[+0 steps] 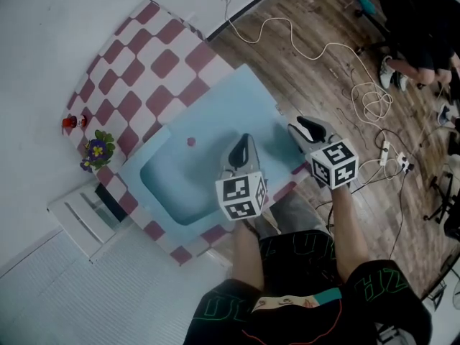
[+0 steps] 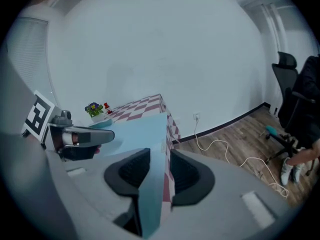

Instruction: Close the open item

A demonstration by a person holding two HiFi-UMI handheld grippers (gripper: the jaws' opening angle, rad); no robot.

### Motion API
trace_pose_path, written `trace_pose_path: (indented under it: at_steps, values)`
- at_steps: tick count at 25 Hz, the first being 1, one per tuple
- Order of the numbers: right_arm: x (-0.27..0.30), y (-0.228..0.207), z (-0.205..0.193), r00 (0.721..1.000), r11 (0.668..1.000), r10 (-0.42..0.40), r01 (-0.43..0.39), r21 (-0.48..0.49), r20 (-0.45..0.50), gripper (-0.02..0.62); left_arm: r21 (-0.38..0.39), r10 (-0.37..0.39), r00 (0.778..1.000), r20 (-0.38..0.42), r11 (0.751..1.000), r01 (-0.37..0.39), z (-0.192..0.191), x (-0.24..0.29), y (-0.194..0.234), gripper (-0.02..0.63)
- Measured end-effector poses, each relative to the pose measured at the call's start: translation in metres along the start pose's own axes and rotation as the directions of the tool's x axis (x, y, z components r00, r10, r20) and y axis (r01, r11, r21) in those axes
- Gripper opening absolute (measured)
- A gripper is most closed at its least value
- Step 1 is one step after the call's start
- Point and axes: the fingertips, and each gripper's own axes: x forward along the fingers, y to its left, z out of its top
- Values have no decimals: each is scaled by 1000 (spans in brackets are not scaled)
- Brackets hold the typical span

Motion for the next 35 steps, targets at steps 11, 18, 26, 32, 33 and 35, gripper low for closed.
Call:
trace_pose_path:
  at_steps: [11, 18, 26, 32, 33, 35]
  values:
    - [26, 2, -19, 986, 990, 128, -133, -37, -106, 158, -11, 62, 998, -3, 998, -62, -6, 6, 2, 9]
    - [29, 5, -22, 975, 980, 195, -198, -12, -109, 156, -7, 89, 996, -13, 996, -89, -10, 2, 3, 9]
    - [24, 9, -18, 975, 977, 200, -206, -57, -94, 101, -7, 108, 994, -14, 994, -109, -17, -8, 7, 9]
    - [9, 16, -1, 978, 974, 201, -205, -94, -51, 97, -14, 119, 993, 23, 993, -119, -10, -27, 14, 9]
    - [5, 18, 3, 978, 973, 203, -206, -104, -43, 97, -13, 122, 992, 30, 992, -122, -8, -30, 15, 9]
    - [-1, 22, 10, 978, 971, 207, -208, -118, -24, 96, -10, 126, 991, 43, 992, -126, -5, -37, 18, 9]
